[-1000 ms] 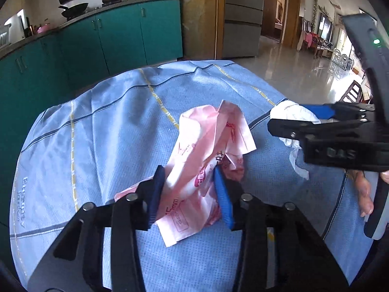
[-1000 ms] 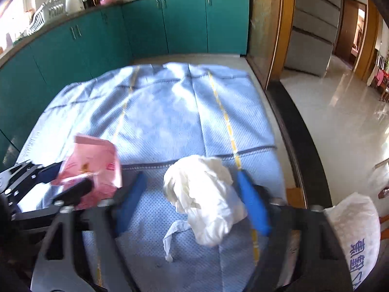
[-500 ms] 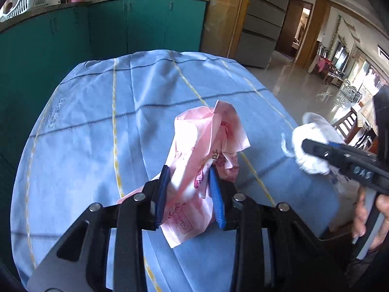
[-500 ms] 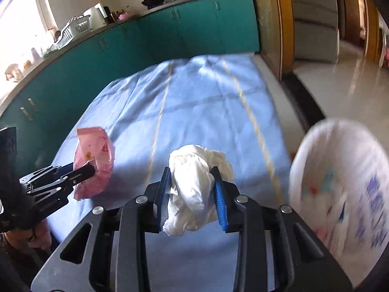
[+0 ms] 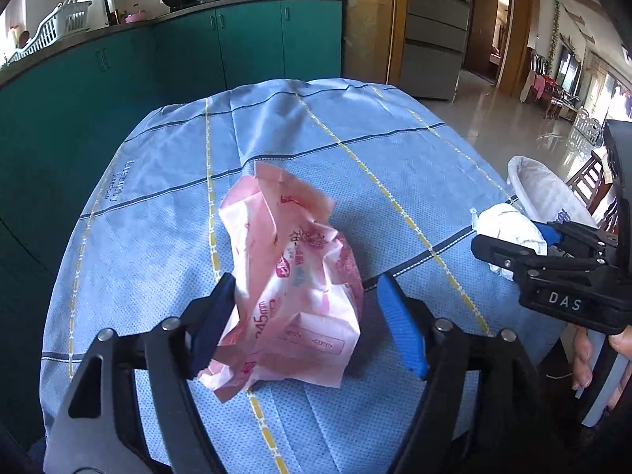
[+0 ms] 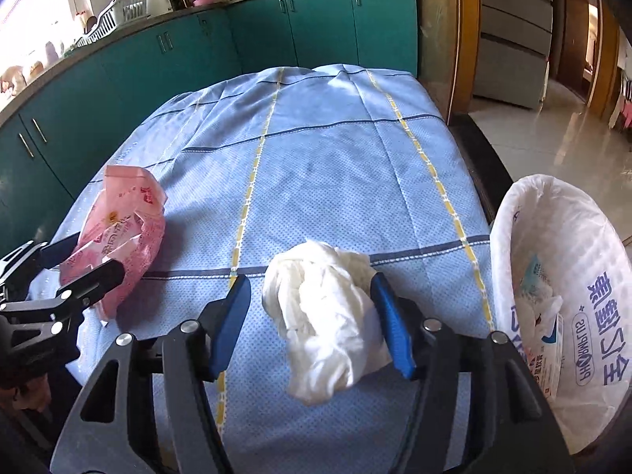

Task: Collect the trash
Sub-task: 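Grasp the pink plastic bag with the left tool while the right tool grasps the white tissue ball, then carry the pink bag and white tissue over the bin and release both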

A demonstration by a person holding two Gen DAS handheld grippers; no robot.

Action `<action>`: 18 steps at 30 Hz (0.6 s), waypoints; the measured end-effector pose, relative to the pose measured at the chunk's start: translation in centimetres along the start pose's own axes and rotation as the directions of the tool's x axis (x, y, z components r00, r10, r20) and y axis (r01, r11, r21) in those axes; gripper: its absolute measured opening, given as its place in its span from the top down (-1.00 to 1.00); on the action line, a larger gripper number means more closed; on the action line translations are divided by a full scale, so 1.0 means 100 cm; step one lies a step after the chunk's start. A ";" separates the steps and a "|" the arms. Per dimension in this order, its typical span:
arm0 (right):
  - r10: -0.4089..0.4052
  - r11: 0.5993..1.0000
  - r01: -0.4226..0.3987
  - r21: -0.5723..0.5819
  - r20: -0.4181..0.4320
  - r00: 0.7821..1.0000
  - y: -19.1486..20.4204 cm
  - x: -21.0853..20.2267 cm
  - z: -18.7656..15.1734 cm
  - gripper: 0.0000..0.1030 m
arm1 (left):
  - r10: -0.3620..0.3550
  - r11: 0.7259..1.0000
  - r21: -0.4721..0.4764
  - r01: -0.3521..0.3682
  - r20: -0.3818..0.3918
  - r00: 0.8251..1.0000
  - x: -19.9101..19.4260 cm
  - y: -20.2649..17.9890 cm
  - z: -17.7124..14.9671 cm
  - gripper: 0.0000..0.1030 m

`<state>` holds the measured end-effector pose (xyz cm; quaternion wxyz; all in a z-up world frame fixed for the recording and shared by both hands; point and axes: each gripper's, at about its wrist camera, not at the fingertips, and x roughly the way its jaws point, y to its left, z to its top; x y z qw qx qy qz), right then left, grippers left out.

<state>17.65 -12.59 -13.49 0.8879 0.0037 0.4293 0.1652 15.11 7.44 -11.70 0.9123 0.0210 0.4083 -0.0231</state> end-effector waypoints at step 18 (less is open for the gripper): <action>0.020 1.000 -0.020 0.015 0.012 1.000 -0.003 -0.005 -0.005 0.11 | 0.069 0.997 0.036 -0.069 -0.008 0.998 0.013 -0.007 0.000 -0.52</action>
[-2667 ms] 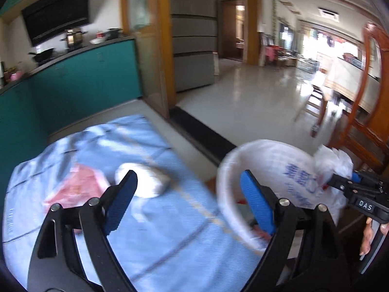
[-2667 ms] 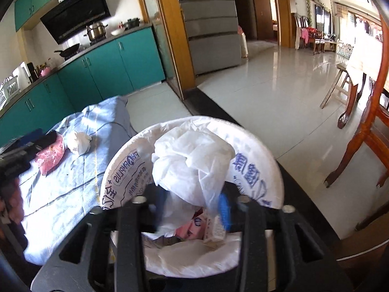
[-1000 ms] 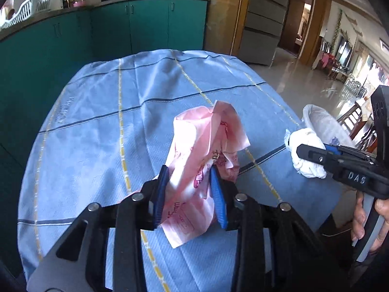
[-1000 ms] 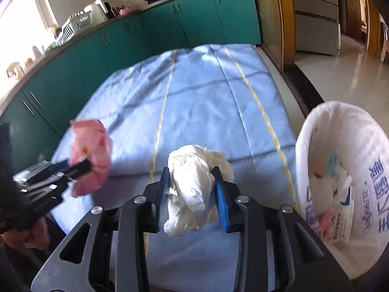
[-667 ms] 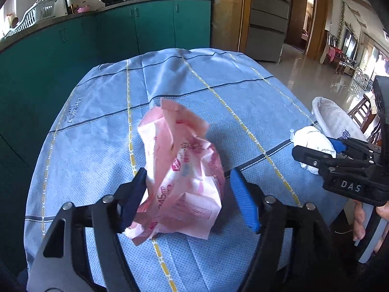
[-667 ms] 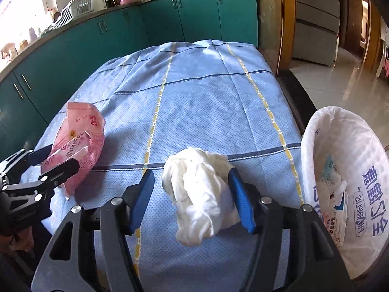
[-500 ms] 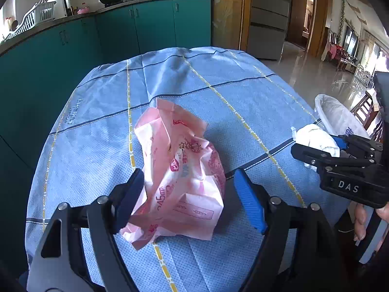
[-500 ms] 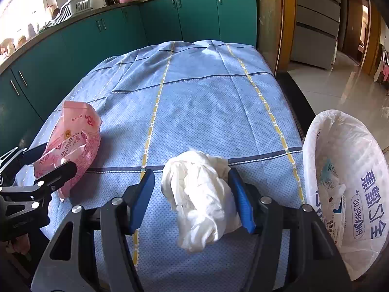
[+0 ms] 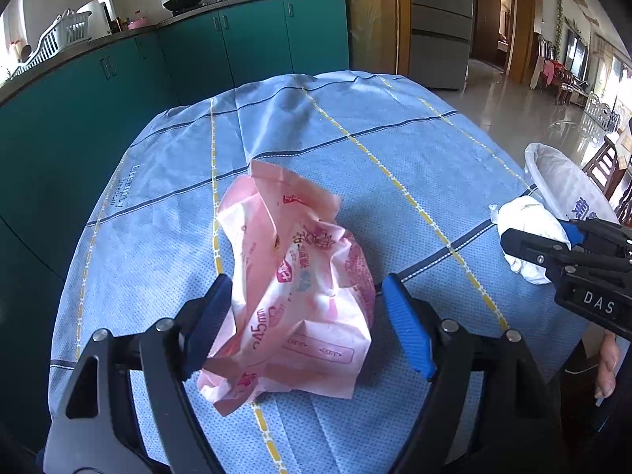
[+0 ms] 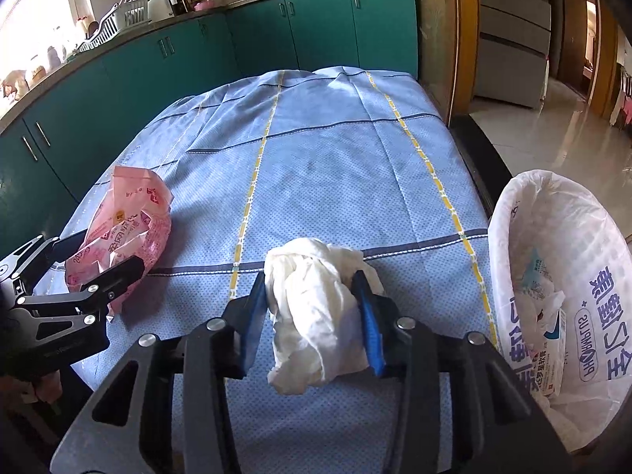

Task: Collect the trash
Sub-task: 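Carry the pink bag and white tissue over the bin and release both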

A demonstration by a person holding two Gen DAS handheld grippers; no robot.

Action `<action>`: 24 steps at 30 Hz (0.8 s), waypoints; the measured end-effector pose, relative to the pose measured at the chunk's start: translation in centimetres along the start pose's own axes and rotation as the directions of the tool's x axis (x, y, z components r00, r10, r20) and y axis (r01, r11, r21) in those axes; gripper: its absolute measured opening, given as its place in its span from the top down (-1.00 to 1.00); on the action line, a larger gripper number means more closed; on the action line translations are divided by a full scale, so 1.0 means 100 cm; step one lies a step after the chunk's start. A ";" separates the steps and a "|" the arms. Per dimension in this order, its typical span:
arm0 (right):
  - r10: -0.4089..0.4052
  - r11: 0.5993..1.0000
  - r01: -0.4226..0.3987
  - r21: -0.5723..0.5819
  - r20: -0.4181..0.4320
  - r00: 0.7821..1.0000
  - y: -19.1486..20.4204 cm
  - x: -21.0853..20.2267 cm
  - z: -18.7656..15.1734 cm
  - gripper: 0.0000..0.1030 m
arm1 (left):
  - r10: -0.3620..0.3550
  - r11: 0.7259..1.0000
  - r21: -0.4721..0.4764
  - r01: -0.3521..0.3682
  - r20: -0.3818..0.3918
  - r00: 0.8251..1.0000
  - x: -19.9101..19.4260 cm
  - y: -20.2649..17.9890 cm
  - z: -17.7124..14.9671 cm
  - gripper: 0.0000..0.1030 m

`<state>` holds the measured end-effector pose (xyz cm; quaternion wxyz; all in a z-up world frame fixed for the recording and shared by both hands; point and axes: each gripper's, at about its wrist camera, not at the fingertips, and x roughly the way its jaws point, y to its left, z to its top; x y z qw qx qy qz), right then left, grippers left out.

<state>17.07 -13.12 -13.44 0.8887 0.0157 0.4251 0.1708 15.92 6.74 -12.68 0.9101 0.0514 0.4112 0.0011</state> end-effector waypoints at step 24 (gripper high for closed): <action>-0.089 0.994 0.088 -0.068 -0.008 0.996 0.010 0.011 -0.003 -0.23 | 0.009 0.999 0.037 -0.009 0.007 1.000 0.005 0.002 -0.003 0.24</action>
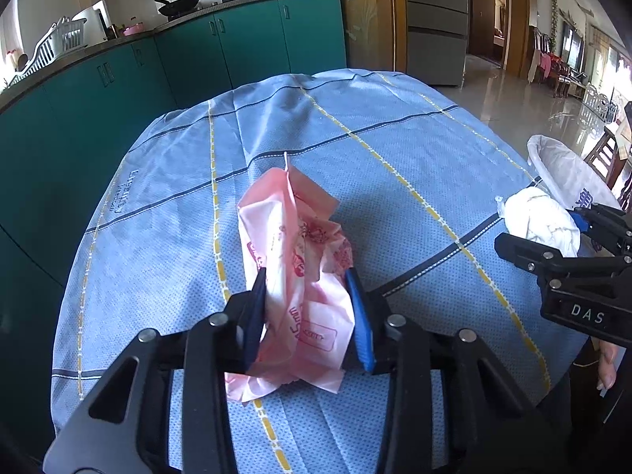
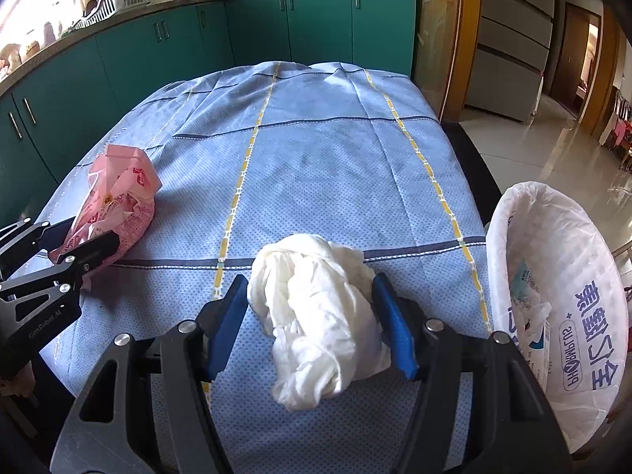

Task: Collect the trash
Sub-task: 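Carry the pink bag and white tissue over the bin and release both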

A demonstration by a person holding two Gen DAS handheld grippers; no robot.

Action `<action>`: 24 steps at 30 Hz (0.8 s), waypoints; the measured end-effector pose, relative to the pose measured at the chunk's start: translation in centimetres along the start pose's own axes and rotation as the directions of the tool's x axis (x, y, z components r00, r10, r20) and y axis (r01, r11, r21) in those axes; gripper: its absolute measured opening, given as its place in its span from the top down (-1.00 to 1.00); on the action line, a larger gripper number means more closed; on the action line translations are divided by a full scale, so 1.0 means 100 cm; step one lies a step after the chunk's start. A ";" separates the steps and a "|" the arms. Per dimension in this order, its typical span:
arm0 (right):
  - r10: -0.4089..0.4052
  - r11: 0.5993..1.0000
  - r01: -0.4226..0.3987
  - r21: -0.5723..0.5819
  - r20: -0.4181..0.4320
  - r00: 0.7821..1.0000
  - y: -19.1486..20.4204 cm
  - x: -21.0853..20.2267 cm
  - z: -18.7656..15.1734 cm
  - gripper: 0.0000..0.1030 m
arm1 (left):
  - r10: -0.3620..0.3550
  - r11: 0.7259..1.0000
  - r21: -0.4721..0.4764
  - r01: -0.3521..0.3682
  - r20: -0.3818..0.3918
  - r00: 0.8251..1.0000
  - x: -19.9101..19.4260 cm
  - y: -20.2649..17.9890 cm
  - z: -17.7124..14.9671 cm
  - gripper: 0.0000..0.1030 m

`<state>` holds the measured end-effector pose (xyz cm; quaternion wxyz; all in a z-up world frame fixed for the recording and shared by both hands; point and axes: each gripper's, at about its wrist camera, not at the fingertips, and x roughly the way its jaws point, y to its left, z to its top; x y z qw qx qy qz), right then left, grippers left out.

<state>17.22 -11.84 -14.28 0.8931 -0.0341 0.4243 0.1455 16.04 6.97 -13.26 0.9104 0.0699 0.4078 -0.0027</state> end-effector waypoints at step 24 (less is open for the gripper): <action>0.023 1.000 -0.023 -0.010 0.039 0.999 0.001 -0.016 0.001 0.19 | 0.002 1.000 -0.016 -0.001 0.038 0.999 -0.008 -0.001 0.001 0.35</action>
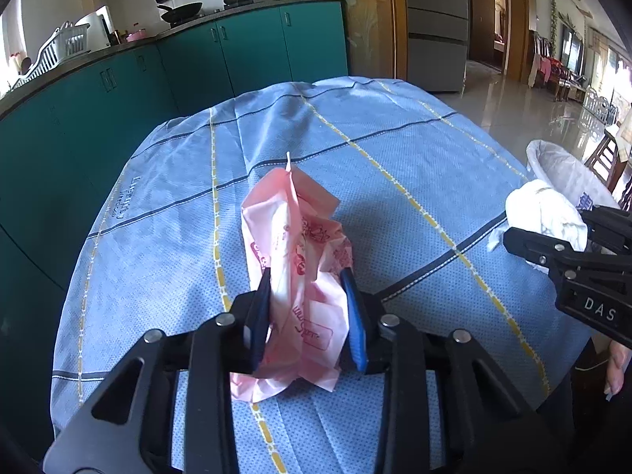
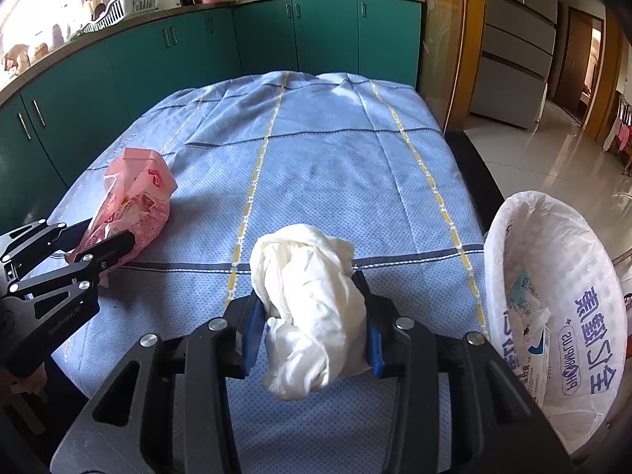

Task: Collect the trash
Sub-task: 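Carry the pink bag and white tissue over the bin and release both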

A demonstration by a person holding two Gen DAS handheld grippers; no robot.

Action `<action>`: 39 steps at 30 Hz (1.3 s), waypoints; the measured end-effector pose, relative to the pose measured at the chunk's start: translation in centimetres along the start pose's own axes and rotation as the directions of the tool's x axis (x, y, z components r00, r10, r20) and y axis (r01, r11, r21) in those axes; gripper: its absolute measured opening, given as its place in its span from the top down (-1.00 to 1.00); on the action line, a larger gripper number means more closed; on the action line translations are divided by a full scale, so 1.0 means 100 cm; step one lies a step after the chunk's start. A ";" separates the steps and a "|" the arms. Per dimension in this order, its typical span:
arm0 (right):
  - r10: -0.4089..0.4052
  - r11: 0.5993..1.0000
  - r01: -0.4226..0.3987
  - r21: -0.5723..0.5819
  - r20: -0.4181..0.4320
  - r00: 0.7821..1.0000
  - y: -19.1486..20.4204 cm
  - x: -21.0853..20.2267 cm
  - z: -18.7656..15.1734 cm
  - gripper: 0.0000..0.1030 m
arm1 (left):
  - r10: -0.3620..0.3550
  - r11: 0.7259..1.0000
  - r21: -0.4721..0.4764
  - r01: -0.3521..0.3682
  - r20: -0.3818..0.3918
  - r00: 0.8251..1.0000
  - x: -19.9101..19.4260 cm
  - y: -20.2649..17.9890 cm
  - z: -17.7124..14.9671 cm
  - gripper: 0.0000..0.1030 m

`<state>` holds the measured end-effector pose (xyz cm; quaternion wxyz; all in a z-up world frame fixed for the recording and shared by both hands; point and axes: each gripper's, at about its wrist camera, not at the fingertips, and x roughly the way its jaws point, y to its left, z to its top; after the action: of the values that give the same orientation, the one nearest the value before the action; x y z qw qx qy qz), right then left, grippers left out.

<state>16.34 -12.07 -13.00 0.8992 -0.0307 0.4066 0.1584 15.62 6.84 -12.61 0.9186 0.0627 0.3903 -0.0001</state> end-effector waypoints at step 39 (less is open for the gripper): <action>-0.294 0.886 0.210 0.413 0.150 0.944 -0.224 -0.127 -0.043 -0.41 | -0.369 0.905 0.302 0.300 0.208 0.906 -0.100 -0.221 0.096 0.38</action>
<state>12.35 -37.39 -8.12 0.9375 0.1133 0.3263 -0.0423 14.43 -16.72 -1.44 0.9312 0.1148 0.2679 -0.2189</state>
